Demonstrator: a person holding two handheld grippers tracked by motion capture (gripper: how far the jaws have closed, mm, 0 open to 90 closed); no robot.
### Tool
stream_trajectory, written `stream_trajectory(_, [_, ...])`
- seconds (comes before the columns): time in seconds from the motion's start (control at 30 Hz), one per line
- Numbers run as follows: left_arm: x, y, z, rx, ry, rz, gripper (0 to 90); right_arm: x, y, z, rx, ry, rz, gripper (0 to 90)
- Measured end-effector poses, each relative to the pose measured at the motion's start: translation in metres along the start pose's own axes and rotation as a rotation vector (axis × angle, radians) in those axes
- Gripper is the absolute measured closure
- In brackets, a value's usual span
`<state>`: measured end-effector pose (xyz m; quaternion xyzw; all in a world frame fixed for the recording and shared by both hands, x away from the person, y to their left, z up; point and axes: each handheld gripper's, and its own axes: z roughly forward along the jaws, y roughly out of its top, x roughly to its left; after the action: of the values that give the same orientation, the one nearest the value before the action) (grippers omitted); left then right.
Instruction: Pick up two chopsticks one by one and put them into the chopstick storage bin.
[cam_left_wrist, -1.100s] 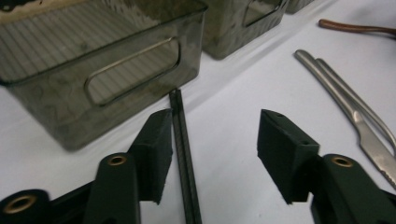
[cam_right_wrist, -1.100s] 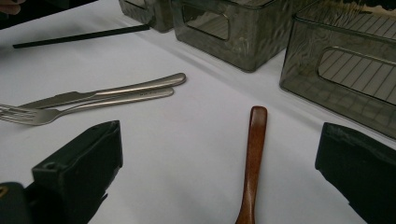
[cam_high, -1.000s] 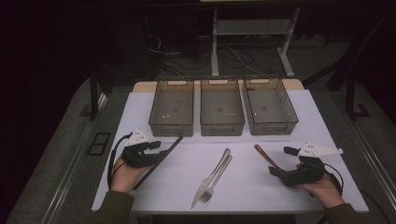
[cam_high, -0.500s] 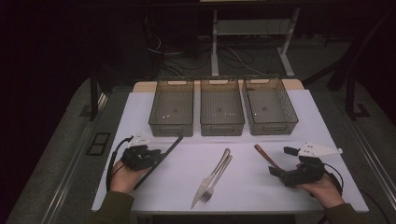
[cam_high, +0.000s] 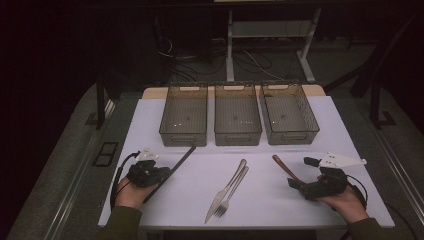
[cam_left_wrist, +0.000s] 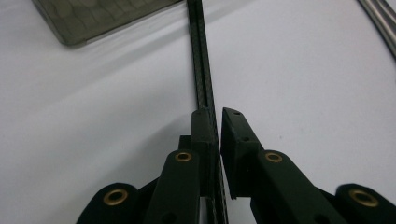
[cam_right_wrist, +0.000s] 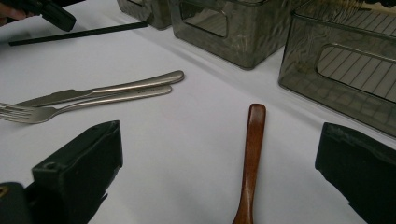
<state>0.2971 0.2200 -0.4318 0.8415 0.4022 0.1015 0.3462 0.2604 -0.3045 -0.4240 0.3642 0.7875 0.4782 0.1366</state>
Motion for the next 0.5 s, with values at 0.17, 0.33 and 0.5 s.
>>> stream_trajectory(0.17, [0.0,-0.004,-0.005,-0.002,0.012,-0.008,82.5,0.0,0.0,0.0,0.002,0.0,-0.001,0.2])
stream_trajectory(0.33, [0.002,-0.01,-0.012,-0.017,0.017,-0.032,83.6,0.0,0.0,0.0,0.003,0.0,-0.001,0.2])
stream_trajectory(0.5, [0.003,-0.017,-0.015,-0.008,0.011,-0.045,84.1,0.0,0.0,0.0,0.004,0.001,0.0,0.2])
